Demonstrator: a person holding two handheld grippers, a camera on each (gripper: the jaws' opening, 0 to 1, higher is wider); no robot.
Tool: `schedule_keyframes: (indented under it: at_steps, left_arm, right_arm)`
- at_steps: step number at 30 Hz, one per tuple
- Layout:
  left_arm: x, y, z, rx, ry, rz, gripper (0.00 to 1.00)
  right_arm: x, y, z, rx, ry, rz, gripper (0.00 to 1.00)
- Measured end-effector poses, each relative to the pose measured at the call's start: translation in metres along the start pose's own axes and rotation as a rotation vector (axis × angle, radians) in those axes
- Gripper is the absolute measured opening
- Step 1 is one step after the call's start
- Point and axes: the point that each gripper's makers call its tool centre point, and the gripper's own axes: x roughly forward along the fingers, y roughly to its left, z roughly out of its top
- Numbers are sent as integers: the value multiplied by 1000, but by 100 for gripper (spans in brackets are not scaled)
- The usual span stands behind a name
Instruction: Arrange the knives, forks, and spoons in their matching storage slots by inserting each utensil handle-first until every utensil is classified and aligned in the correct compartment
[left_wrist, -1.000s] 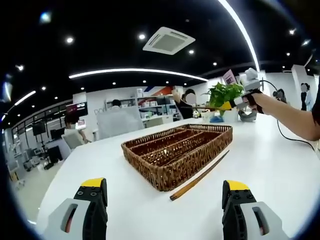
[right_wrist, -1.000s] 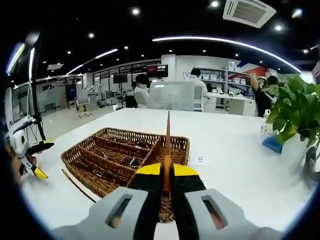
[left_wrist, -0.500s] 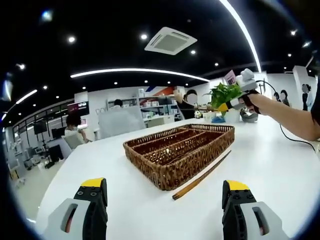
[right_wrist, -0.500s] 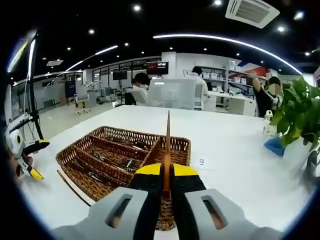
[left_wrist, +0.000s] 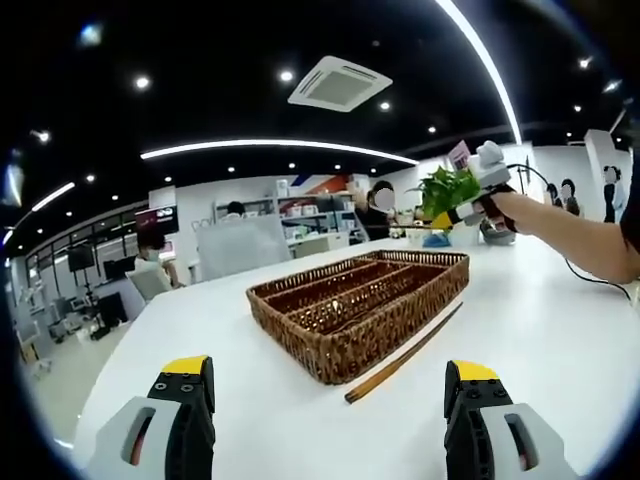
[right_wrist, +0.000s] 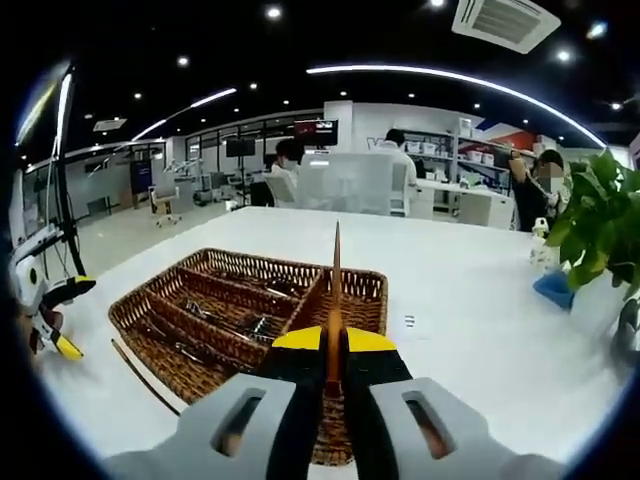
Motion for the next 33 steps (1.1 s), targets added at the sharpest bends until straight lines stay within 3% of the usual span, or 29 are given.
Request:
schedule_keyframes:
  at_steps: [25,33]
  left_arm:
    - [-1,4,0,-3,-5,14,100]
    - [-1,4,0,0,-3,11,100]
  right_arm:
    - [3,3,-40,-3,99,7,3]
    - [6,3,-45,-15,178,13,3]
